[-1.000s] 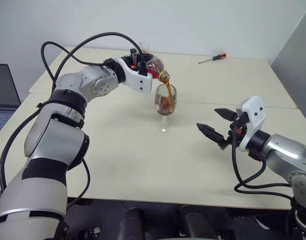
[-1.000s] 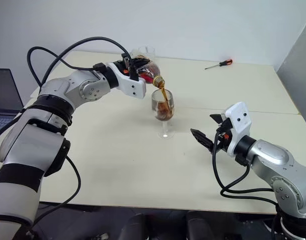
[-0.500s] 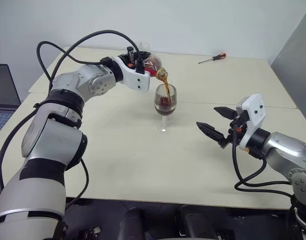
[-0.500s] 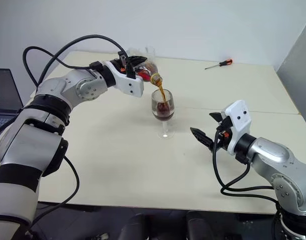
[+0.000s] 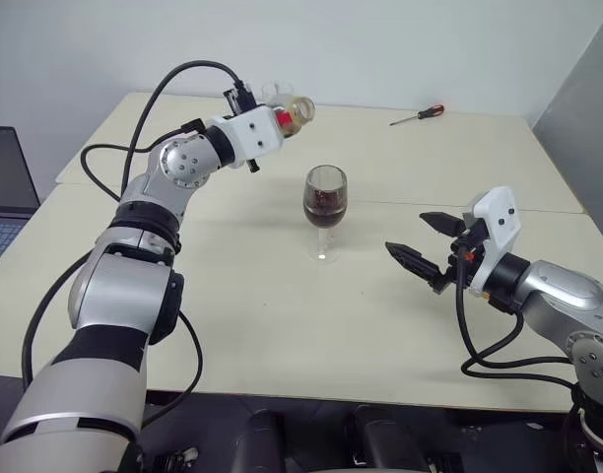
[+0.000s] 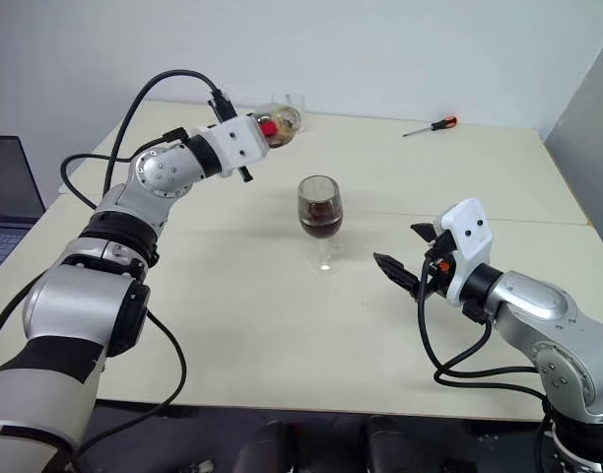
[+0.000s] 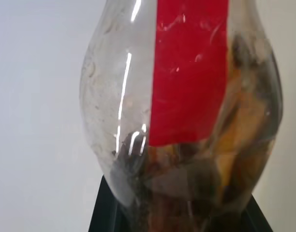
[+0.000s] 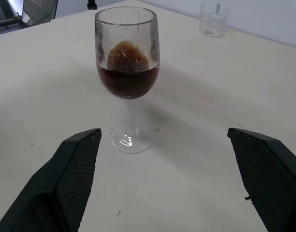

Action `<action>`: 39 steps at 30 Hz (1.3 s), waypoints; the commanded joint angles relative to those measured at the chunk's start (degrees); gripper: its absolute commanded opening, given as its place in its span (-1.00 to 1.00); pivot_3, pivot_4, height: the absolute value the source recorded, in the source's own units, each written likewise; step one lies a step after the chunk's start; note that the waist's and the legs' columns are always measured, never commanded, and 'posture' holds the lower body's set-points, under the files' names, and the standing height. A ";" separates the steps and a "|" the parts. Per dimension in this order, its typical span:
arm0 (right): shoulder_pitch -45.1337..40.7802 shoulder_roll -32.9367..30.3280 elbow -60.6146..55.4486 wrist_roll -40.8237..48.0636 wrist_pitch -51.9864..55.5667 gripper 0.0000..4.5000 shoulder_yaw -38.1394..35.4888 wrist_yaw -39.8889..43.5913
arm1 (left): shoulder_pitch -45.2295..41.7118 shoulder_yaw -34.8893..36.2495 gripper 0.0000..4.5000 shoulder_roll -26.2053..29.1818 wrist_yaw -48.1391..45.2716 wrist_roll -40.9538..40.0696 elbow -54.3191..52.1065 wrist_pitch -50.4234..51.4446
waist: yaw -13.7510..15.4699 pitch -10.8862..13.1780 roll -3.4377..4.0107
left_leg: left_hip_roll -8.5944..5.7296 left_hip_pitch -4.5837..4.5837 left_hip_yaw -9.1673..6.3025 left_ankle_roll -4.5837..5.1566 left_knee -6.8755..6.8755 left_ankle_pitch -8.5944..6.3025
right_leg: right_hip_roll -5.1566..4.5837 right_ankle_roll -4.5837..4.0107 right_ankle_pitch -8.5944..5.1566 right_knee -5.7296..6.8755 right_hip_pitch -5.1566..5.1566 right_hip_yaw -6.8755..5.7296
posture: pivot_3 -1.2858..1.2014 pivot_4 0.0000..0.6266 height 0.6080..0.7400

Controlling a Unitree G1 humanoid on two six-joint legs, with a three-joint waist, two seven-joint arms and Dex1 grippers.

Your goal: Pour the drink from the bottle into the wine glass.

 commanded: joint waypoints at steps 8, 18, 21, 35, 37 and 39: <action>-2.45 0.41 -3.82 5.46 1.14 1.00 0.81 1.77 | 12.41 19.44 -0.67 -2.67 -6.56 -22.18 -6.84 24.63 | -0.56 -0.08 0.13 | 0.03 0.10 0.00 0.00 0.00 0.00 | 0.02 0.01 -0.02 0.13 0.00 0.06 | 0.03 -0.52 1.00; -11.94 -2.08 -0.54 10.28 2.28 1.00 1.52 3.60 | 30.54 23.74 -0.67 -9.81 -0.58 -28.40 -25.91 30.01 | 0.49 -0.08 -0.12 | 0.00 0.01 -0.17 0.00 0.11 0.00 | -0.05 -0.01 -0.05 0.21 0.06 -0.11 | 0.03 -0.52 1.00; -13.23 -2.61 0.60 9.94 1.91 1.00 2.23 4.52 | 32.30 23.49 -0.67 -10.10 -0.04 -28.55 -28.78 32.18 | 0.24 -0.08 -0.11 | 0.01 0.04 -0.19 0.00 0.09 0.00 | -0.02 -0.01 -0.05 0.22 0.06 -0.11 | 0.03 -0.52 1.00; -14.40 -3.02 2.42 8.50 1.01 1.00 3.94 6.93 | 37.43 23.13 0.94 -9.73 3.31 -28.36 -36.92 38.58 | 0.07 -0.08 -0.11 | 0.03 0.05 -0.24 0.00 0.07 0.00 | 0.00 -0.01 -0.05 0.23 0.06 -0.13 | 0.03 -0.52 1.00; -13.67 -3.28 2.50 7.85 0.86 1.00 4.59 7.39 | 38.13 23.24 0.98 -9.25 3.71 -28.09 -38.29 37.81 | 0.07 -0.08 -0.11 | 0.03 0.05 -0.24 0.00 0.06 0.00 | 0.00 -0.01 -0.05 0.22 0.06 -0.13 | 0.03 -0.52 1.00; -13.58 -3.42 2.89 7.37 0.58 1.00 4.95 7.86 | 39.17 23.50 0.98 -8.73 3.93 -28.23 -40.15 38.26 | 0.02 -0.08 -0.11 | 0.03 0.05 -0.24 0.00 0.06 0.00 | 0.00 -0.01 -0.05 0.21 0.06 -0.13 | 0.03 -0.52 1.00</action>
